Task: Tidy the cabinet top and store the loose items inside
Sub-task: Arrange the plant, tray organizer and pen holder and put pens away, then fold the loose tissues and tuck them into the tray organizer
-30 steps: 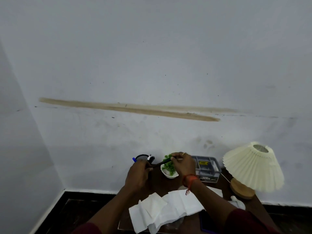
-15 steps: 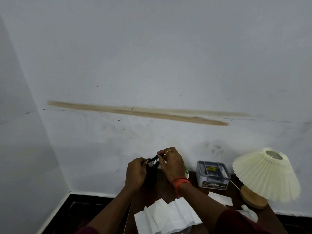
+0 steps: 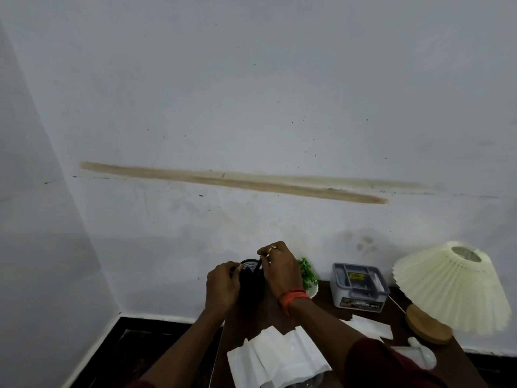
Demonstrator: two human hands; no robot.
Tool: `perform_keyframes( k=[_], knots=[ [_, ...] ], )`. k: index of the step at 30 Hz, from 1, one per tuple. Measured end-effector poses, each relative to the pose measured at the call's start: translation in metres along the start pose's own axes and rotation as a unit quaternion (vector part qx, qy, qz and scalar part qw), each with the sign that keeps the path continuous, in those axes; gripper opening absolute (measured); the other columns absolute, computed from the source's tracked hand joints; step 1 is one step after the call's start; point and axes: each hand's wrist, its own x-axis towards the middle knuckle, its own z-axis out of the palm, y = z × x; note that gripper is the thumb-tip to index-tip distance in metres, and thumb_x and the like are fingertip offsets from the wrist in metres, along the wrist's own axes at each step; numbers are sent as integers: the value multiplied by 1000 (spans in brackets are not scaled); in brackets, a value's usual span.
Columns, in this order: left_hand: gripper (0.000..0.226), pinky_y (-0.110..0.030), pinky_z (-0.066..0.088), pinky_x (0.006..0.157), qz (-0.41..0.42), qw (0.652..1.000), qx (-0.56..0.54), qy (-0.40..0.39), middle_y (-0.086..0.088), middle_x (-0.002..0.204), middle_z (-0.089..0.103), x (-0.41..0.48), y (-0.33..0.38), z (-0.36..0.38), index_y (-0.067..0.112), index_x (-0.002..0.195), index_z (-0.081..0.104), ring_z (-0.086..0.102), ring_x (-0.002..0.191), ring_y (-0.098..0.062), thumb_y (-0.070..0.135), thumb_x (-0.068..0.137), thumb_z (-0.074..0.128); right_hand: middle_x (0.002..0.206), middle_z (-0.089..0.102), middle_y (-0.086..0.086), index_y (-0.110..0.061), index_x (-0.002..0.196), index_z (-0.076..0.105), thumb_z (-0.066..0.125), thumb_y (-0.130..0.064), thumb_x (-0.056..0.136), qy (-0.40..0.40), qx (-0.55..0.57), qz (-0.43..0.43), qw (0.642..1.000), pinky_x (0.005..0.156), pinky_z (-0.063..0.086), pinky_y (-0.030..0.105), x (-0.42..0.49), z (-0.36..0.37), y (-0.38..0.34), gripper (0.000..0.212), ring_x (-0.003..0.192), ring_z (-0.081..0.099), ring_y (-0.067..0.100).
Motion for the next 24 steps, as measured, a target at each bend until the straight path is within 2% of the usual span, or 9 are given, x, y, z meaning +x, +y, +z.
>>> perform_keyframes(
  k=[10,15,18,21,24],
  knots=[
    [23,-19,43,72,-16,1000,-9,7,-7,91,75,-4,-7,-4,11,102,73,69,84,-21,24,95,56,110,63,2,-19,104,73,56,-12,88,-14,2,6,1000,83,51,28,0,-2,8,24,96,65,19],
    [20,-21,43,72,-22,1000,-15,-7,-6,89,75,-18,-4,-8,11,99,74,69,85,-21,20,93,57,107,64,2,-22,100,74,55,-16,87,-22,-9,30,999,83,46,27,-18,-11,12,23,95,63,19],
    [18,-24,49,76,-31,999,-34,-24,-2,91,76,-33,-8,-6,14,98,75,70,85,-19,19,90,61,102,66,4,-21,98,74,57,-16,85,-20,-17,36,999,87,44,28,-39,-20,18,22,96,62,21],
    [18,-29,54,83,-57,997,-37,-49,-1,95,76,-54,-12,-2,17,100,75,70,89,-19,22,88,62,100,67,5,-21,96,74,59,-17,85,-32,-26,64,997,84,46,28,-64,-24,25,19,94,64,22],
    [17,-23,50,81,-87,994,-48,-53,-1,93,75,-78,-16,2,15,96,76,69,89,-18,22,87,64,98,69,3,-23,94,74,61,-19,83,-50,-19,96,994,84,50,29,-88,-27,34,17,92,65,20]
  ],
)
